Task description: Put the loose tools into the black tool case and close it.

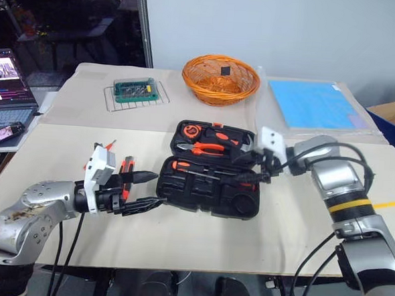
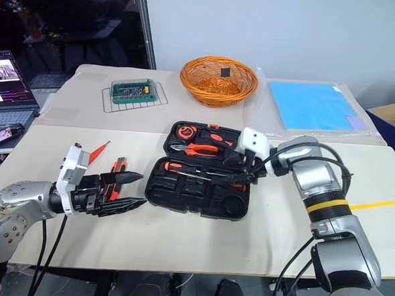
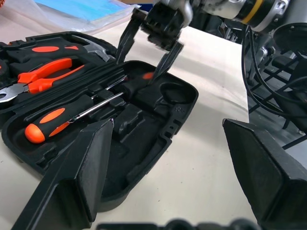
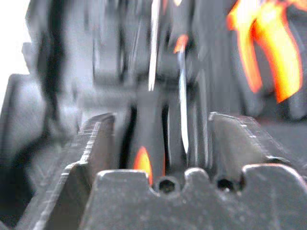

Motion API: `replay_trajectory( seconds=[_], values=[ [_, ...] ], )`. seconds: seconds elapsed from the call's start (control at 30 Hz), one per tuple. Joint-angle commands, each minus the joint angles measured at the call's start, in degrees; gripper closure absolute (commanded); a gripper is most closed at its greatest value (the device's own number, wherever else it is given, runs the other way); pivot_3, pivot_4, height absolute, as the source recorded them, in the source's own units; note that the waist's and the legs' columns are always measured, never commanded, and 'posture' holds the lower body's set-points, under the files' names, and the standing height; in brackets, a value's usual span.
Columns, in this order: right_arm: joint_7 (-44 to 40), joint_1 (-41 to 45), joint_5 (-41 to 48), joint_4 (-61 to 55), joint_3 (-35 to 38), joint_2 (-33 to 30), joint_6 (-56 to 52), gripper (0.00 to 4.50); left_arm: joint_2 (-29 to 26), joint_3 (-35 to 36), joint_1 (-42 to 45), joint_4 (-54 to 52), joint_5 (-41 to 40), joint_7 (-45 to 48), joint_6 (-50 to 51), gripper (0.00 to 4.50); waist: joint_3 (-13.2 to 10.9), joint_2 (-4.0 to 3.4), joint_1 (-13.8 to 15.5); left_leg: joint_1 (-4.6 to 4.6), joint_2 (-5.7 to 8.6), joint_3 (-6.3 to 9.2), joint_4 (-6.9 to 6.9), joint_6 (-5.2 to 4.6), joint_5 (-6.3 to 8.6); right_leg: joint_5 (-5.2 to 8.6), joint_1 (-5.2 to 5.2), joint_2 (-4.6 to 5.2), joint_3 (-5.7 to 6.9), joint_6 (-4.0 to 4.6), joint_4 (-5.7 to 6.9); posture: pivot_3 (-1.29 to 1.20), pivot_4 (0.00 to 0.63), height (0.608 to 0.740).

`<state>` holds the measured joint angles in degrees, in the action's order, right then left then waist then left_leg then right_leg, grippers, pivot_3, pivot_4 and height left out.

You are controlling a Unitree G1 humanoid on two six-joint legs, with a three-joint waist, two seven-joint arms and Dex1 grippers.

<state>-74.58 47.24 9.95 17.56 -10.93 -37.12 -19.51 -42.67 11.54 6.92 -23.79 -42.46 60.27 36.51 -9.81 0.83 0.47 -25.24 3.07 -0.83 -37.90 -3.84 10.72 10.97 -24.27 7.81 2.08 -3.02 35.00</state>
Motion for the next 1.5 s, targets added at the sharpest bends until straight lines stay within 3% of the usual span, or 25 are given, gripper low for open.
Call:
replay_trajectory(
  seconds=[0.03,0.2,0.4,0.5,0.7,0.8,0.9,1.1,1.27,1.37,1.5],
  values=[
    [7.00,-4.18,3.58,-8.19,5.04,1.83,-6.31,2.78,-0.12,-0.38,0.72,-0.11,0.42,0.32,-1.94,0.61,0.00,0.01,0.09,0.00,-0.01,0.01,0.00,0.00,0.00,0.01,0.00,0.00,0.01,0.01,0.00,0.00,0.150,0.740],
    [22.09,-14.13,-0.64,-16.89,4.48,8.37,-6.57,4.42,-0.34,-0.82,1.12,0.74,0.84,0.44,-2.60,0.61,0.01,0.01,0.23,0.00,0.03,0.00,0.00,0.01,0.01,0.01,-0.01,0.02,-0.01,0.01,0.01,0.00,0.150,0.740],
    [22.83,-19.36,-11.58,-15.00,-7.91,6.96,0.06,4.42,-0.36,-1.76,1.44,2.23,2.00,0.58,-3.40,0.61,0.12,0.06,0.06,0.08,0.10,-0.05,0.03,0.06,-0.01,0.02,0.00,0.02,-0.06,-0.02,0.03,0.00,0.150,0.740],
    [23.31,-18.38,-15.12,-11.49,-10.12,5.89,3.85,4.42,-0.08,-1.64,1.23,2.81,2.92,0.30,-3.95,0.61,0.21,0.15,0.04,0.21,0.01,-0.05,0.03,0.07,-0.01,0.06,0.12,-0.05,-0.04,0.00,0.02,0.00,0.150,0.740],
    [26.19,-18.02,-6.67,-18.79,-0.40,9.03,5.69,4.42,2.03,2.08,-1.60,4.45,5.67,-6.57,-6.18,0.61,0.28,0.29,0.12,0.37,-0.09,-0.05,0.03,0.10,0.01,0.20,0.20,-0.08,-0.10,-0.10,0.02,0.00,0.150,0.740],
    [23.95,-20.83,3.79,-28.12,7.70,9.62,6.81,4.42,4.06,4.15,-3.50,4.09,8.42,-14.37,-5.53,0.61,0.17,0.22,0.19,0.32,-0.09,-0.03,0.05,0.10,0.01,0.09,0.10,-0.11,-0.20,0.07,0.06,0.00,0.150,0.740],
    [20.95,-26.10,12.56,-36.92,12.41,6.61,0.25,3.73,5.32,5.94,-4.14,2.83,11.78,-25.74,0.67,0.61,0.13,0.22,0.41,0.28,-0.06,-0.01,0.10,0.09,0.01,0.08,0.07,-0.10,-0.31,0.05,0.03,0.00,0.150,0.740],
    [22.15,-33.91,19.34,-49.30,15.71,1.08,-6.94,1.65,6.22,10.26,-0.63,4.22,8.69,-34.67,12.88,0.61,0.11,0.33,0.77,0.27,-0.07,0.04,0.12,0.15,0.11,0.14,0.08,-0.07,-0.29,-0.04,0.02,0.00,0.150,0.740],
    [25.02,-35.92,22.22,-53.25,19.52,-0.96,-9.82,0.10,-4.00,3.18,11.79,21.18,16.45,-30.01,11.81,0.61,0.10,0.36,0.81,0.29,-0.13,0.05,0.12,0.22,0.12,0.33,0.02,-0.17,-0.27,-0.33,0.05,0.00,0.150,0.740],
    [25.87,-36.16,23.22,-54.81,20.37,-1.89,-10.37,0.10,-7.08,-4.32,21.85,36.21,22.72,-25.45,6.67,0.61,0.10,0.34,0.96,0.30,-0.14,0.02,0.12,0.25,0.10,0.32,0.00,-0.20,-0.25,-0.23,0.03,0.00,0.150,0.740],
    [27.60,-36.64,22.62,-56.53,20.46,-2.73,-10.57,0.10,-6.43,-11.89,32.67,54.94,29.89,-19.39,-0.72,0.61,0.12,0.40,1.73,0.29,-0.09,-0.05,0.11,0.25,0.10,0.26,0.00,-0.18,-0.29,-0.31,-0.06,0.00,0.150,0.740]
  ],
)
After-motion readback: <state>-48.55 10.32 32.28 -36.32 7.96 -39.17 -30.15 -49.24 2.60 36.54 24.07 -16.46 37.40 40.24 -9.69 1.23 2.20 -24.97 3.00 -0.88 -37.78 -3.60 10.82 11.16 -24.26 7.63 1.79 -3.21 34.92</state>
